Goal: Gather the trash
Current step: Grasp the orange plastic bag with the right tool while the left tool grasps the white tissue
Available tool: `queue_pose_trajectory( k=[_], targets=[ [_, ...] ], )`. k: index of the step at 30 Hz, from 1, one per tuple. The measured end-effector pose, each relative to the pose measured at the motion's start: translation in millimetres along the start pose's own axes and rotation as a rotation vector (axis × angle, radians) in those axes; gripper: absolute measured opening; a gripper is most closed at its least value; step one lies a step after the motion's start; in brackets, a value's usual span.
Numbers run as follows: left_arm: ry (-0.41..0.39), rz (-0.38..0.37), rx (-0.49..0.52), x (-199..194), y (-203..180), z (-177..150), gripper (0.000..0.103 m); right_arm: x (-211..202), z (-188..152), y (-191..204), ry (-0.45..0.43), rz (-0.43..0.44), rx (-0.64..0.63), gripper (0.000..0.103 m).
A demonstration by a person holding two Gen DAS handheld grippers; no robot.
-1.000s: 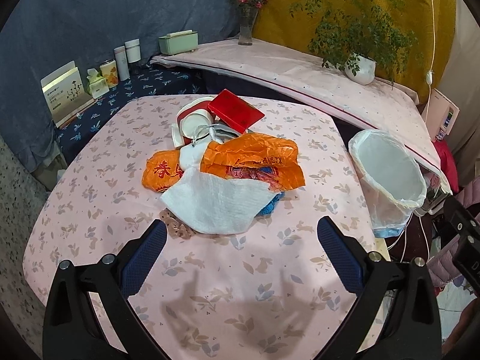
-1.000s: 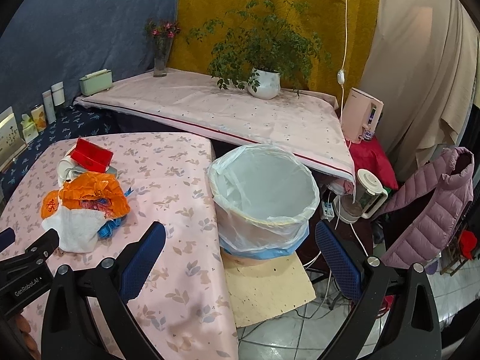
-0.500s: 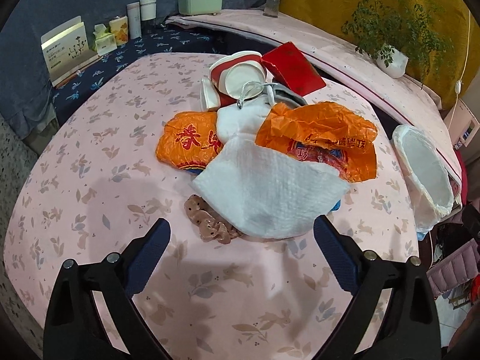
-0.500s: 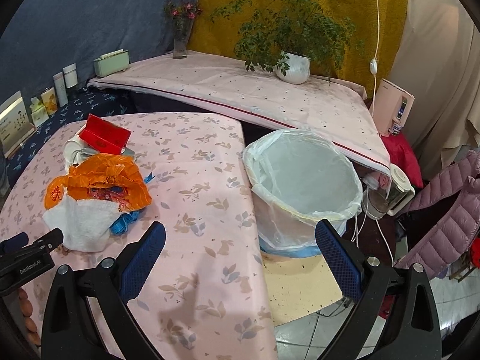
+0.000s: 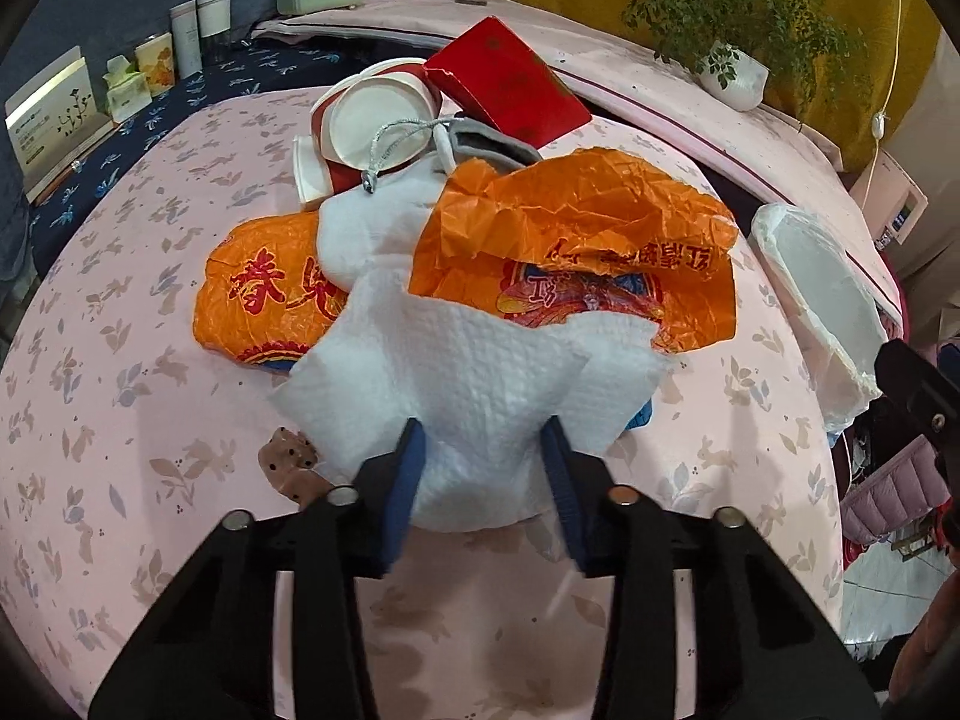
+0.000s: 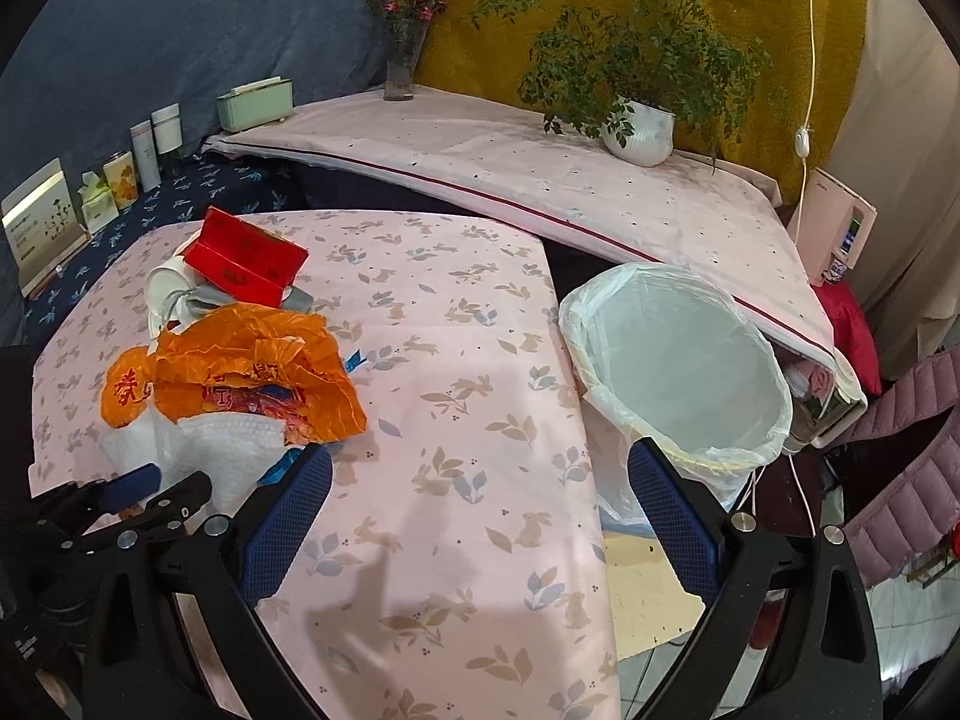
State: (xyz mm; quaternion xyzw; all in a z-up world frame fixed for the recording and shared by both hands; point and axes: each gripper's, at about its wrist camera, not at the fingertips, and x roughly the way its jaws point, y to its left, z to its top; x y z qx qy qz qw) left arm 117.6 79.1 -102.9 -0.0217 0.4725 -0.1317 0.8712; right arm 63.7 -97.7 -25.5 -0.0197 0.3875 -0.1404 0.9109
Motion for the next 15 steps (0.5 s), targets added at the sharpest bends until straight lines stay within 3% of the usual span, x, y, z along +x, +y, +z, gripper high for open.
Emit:
queue_pose_trajectory(
  k=[3, 8, 15],
  targets=[
    [0.012, -0.026, -0.010, -4.8, 6.6, -0.3, 0.005, 3.9, 3.5, 9.0, 0.006, 0.023, -0.017, 0.087],
    [-0.012, -0.044, -0.058, -27.1, 26.4, 1.0, 0.004, 13.3, 10.1, 25.6, 0.021, 0.095, -0.028, 0.077],
    [-0.075, 0.022, -0.100, -52.4, 54.5, 14.7, 0.004, 35.8, 21.5, 48.7, 0.042, 0.202, -0.021, 0.069]
  ],
)
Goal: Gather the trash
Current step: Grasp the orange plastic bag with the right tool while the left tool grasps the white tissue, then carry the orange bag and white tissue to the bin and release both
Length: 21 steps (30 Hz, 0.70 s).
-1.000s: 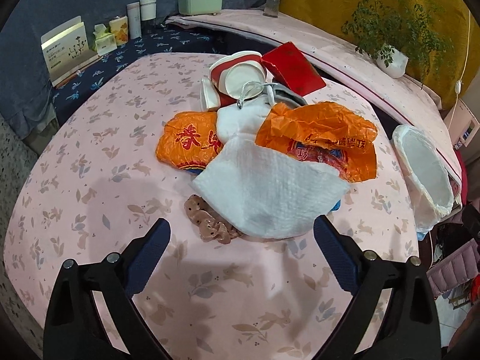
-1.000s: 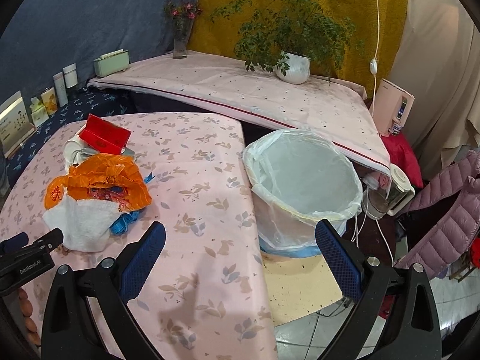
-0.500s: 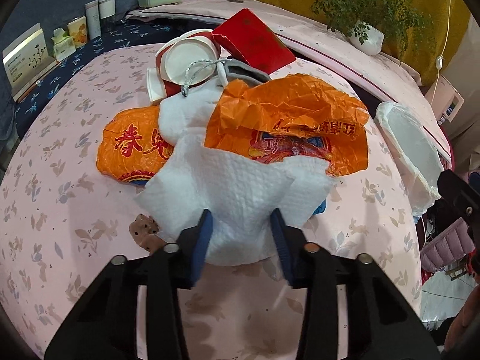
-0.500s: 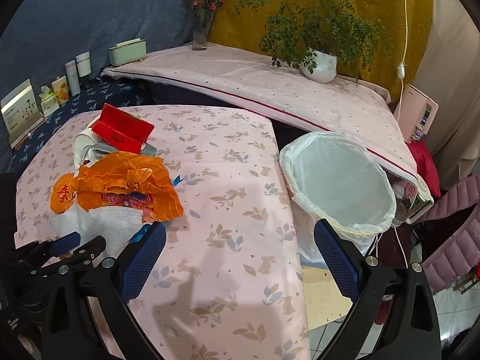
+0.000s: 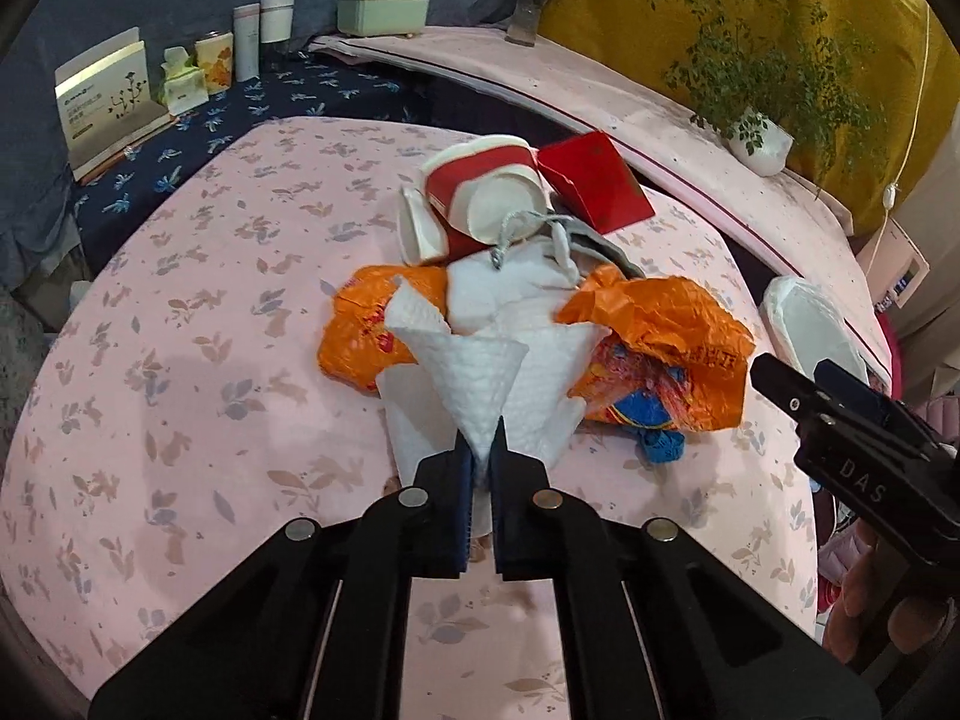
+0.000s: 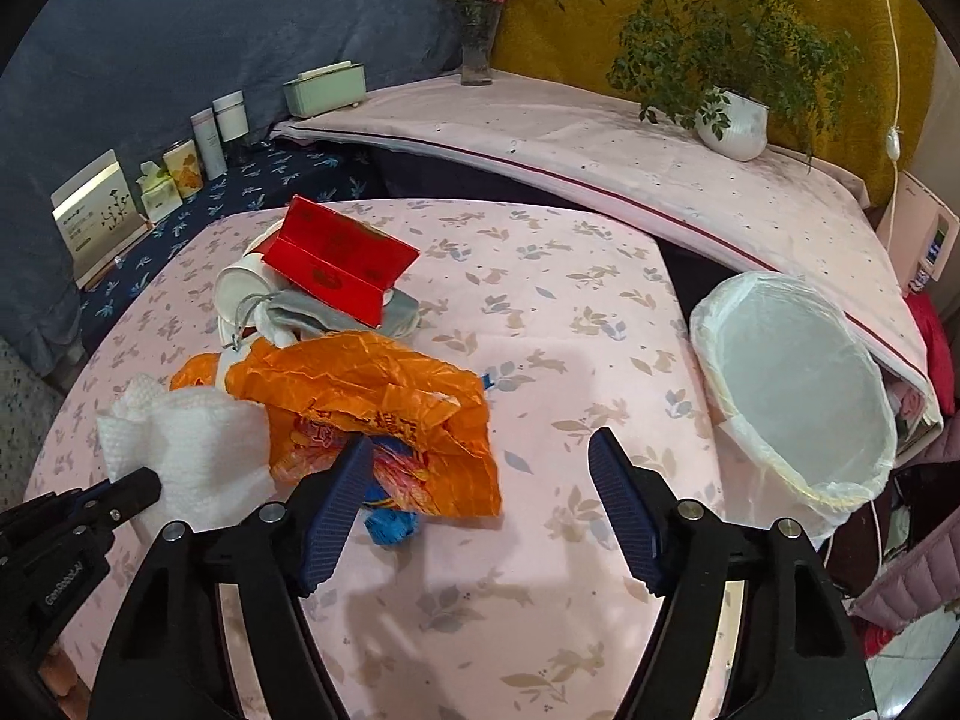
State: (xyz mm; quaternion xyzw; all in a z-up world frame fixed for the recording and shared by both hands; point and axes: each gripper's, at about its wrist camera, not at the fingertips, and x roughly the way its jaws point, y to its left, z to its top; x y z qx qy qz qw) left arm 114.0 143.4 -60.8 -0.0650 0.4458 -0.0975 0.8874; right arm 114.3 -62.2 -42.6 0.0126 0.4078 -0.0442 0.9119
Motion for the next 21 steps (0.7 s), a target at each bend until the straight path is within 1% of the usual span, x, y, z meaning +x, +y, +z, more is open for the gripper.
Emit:
queue_pose_trajectory(
  k=[2, 5, 6, 7, 8, 9, 10, 11, 12, 13, 16, 21],
  targets=[
    [-0.003, 0.009, -0.013, -0.2, 6.9, 4.6, 0.004, 10.1, 2.3, 3.6, 0.008, 0.030, 0.003, 0.068],
    [-0.003, 0.019, -0.024, 1.9, 12.7, 8.7, 0.004, 28.2, 4.5, 8.8, 0.026, 0.039, -0.013, 0.068],
    [-0.003, 0.021, -0.025, 2.3, 12.8, 9.7, 0.004, 34.1, 4.6, 10.8, 0.033, 0.042, -0.019, 0.065],
    [-0.003, 0.023, -0.024, 3.0, 12.8, 10.9, 0.004, 38.7, 4.5, 12.4, 0.042, 0.041, -0.025, 0.058],
    [-0.003, 0.025, -0.024, 3.4, 12.4, 11.5, 0.004, 42.2, 4.2, 13.5, 0.050, 0.042, -0.029, 0.053],
    [0.000, 0.024, -0.023, 4.0, 11.8, 12.6, 0.004, 45.3, 3.6, 14.0, 0.060, 0.047, -0.031, 0.041],
    [-0.001, 0.023, -0.022, 3.8, 11.7, 13.6, 0.004, 47.3, 3.0, 14.1, 0.069, 0.050, -0.030, 0.035],
    [-0.003, 0.020, -0.021, 3.3, 10.9, 14.8, 0.004, 47.5, 2.8, 13.9, 0.071, 0.058, -0.027, 0.033],
    [-0.005, 0.018, -0.016, 2.7, 9.0, 16.1, 0.004, 46.0, 3.1, 13.3, 0.066, 0.064, -0.024, 0.027],
    [-0.008, 0.017, -0.012, 1.8, 7.0, 17.0, 0.004, 43.5, 3.1, 12.5, 0.062, 0.067, -0.023, 0.019],
    [-0.017, 0.008, -0.002, -1.0, 0.2, 20.7, 0.004, 31.4, 4.8, 8.4, 0.037, 0.060, -0.020, 0.018],
    [-0.042, -0.018, 0.016, -11.6, -17.2, 27.7, 0.004, 3.3, 10.8, -4.5, -0.028, 0.002, -0.022, 0.017]
  ],
)
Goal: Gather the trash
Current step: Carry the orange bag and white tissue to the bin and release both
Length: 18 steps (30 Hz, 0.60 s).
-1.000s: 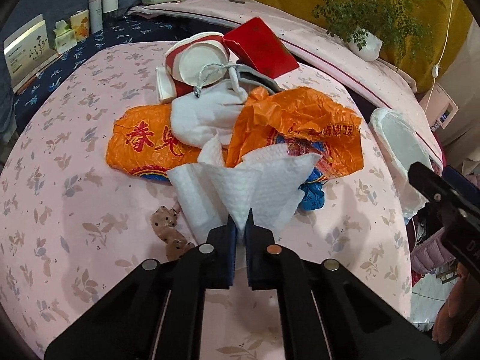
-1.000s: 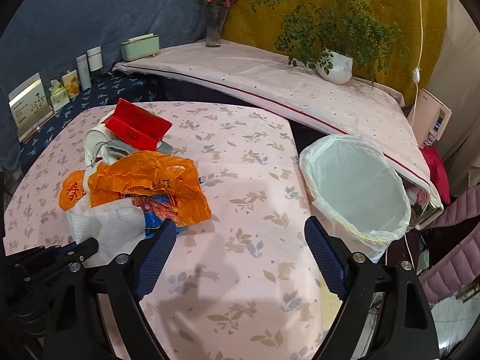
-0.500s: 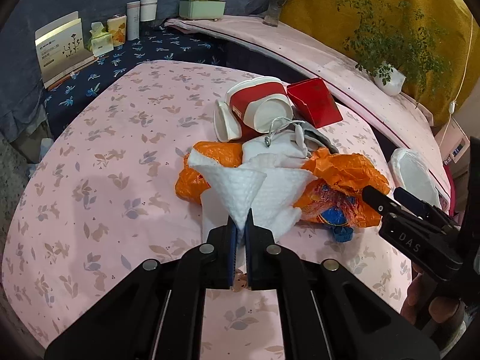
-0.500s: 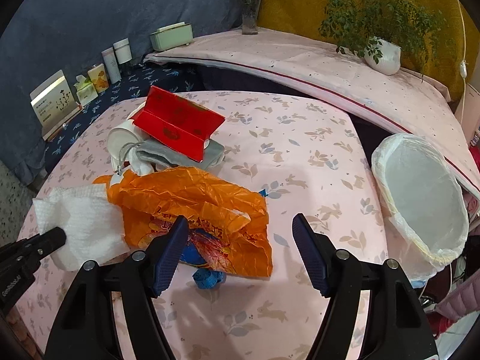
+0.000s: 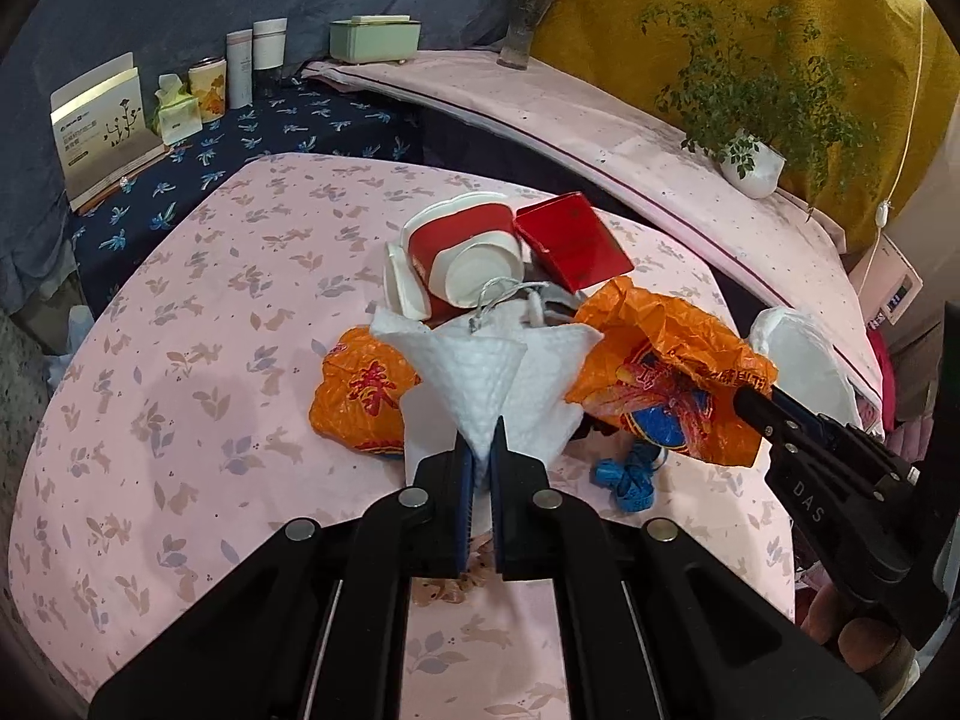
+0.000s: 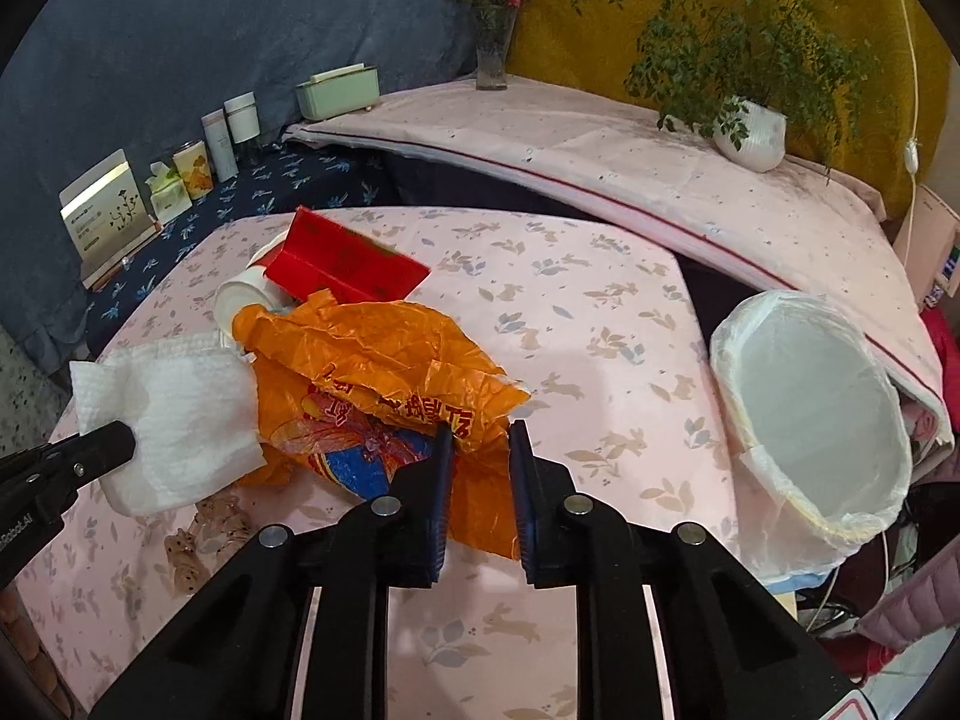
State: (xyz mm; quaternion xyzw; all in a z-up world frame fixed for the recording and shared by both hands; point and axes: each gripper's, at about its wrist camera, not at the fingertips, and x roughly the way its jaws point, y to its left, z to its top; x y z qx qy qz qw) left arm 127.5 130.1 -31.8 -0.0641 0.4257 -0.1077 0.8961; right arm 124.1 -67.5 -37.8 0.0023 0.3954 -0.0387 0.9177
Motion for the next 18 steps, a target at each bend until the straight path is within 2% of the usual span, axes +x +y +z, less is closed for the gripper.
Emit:
queue_pose_trajectory(
  k=[9, 18],
  targets=[
    [-0.040, -0.083, 0.061, -16.0, -56.3, 16.4, 0.004, -47.5, 10.5, -64.1, -0.105, -0.118, 0.102, 0.017],
    [-0.045, -0.190, 0.160, -5.6, -147.8, 30.9, 0.004, -62.0, 9.6, -145.1, -0.143, -0.229, 0.232, 0.017]
  ],
)
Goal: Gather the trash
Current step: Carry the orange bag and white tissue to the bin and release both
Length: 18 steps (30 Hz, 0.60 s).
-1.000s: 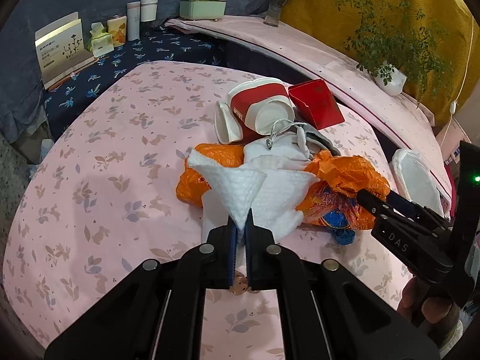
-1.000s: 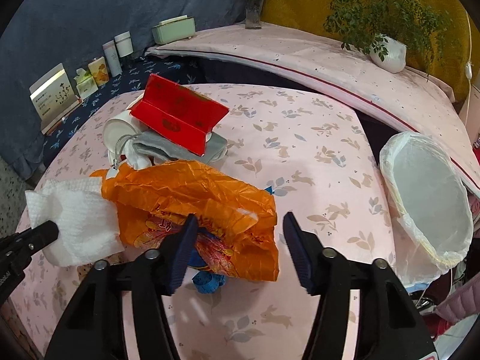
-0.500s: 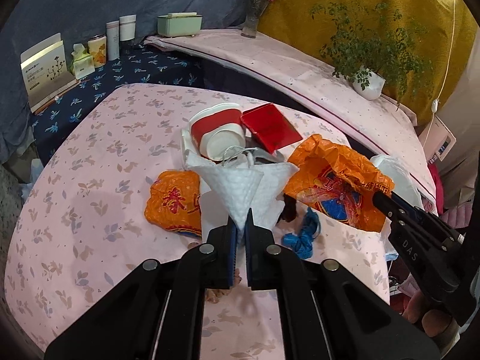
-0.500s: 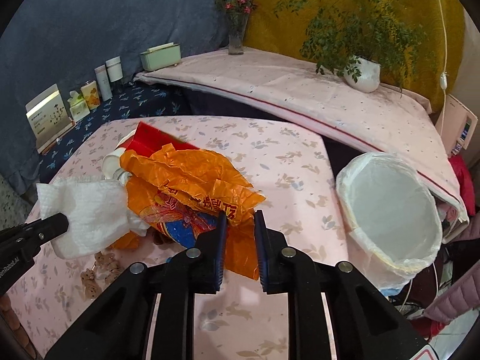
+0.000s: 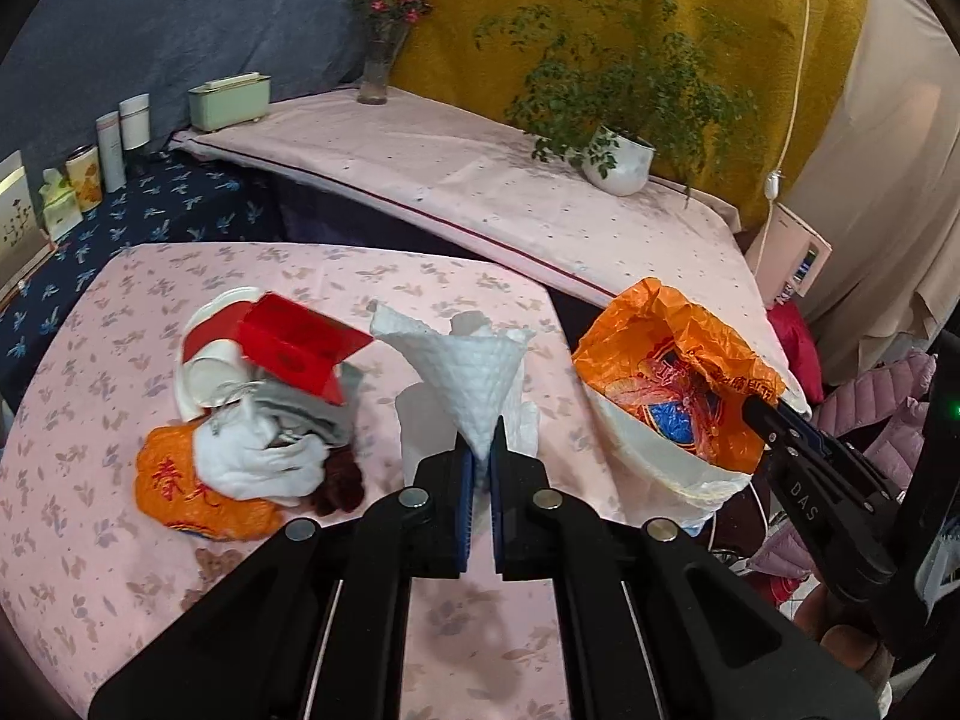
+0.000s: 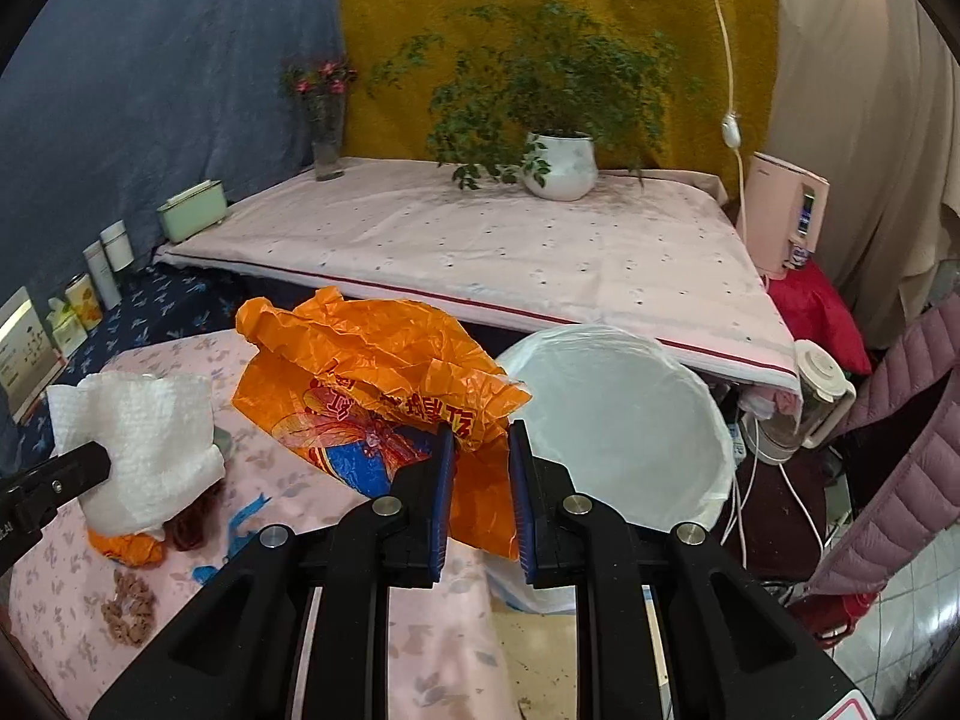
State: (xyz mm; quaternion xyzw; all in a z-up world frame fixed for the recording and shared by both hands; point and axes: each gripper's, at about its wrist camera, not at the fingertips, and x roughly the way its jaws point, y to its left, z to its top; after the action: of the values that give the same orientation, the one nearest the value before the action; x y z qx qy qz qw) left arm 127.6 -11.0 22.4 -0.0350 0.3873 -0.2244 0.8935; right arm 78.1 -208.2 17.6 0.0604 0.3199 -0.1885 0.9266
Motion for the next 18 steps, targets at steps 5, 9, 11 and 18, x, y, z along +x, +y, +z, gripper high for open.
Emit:
queue_pose_trajectory(
  k=[5, 9, 11, 18],
  targets=[
    [0.045, -0.102, 0.038, 33.0, -45.0, 10.4, 0.004, 11.2, -1.7, -39.2, 0.006, -0.074, 0.057, 0.017],
    [0.074, -0.172, 0.074, 61.9, -83.7, 17.1, 0.004, 26.9, -3.5, -70.3, 0.022, -0.127, 0.100, 0.017],
    [0.075, -0.191, 0.104, 72.3, -98.4, 18.4, 0.004, 34.5, -4.6, -81.2, 0.034, -0.152, 0.114, 0.017],
    [0.138, -0.273, 0.128, 116.3, -136.6, 22.4, 0.005, 58.8, -11.0, -109.9, 0.075, -0.193, 0.155, 0.017]
  ],
)
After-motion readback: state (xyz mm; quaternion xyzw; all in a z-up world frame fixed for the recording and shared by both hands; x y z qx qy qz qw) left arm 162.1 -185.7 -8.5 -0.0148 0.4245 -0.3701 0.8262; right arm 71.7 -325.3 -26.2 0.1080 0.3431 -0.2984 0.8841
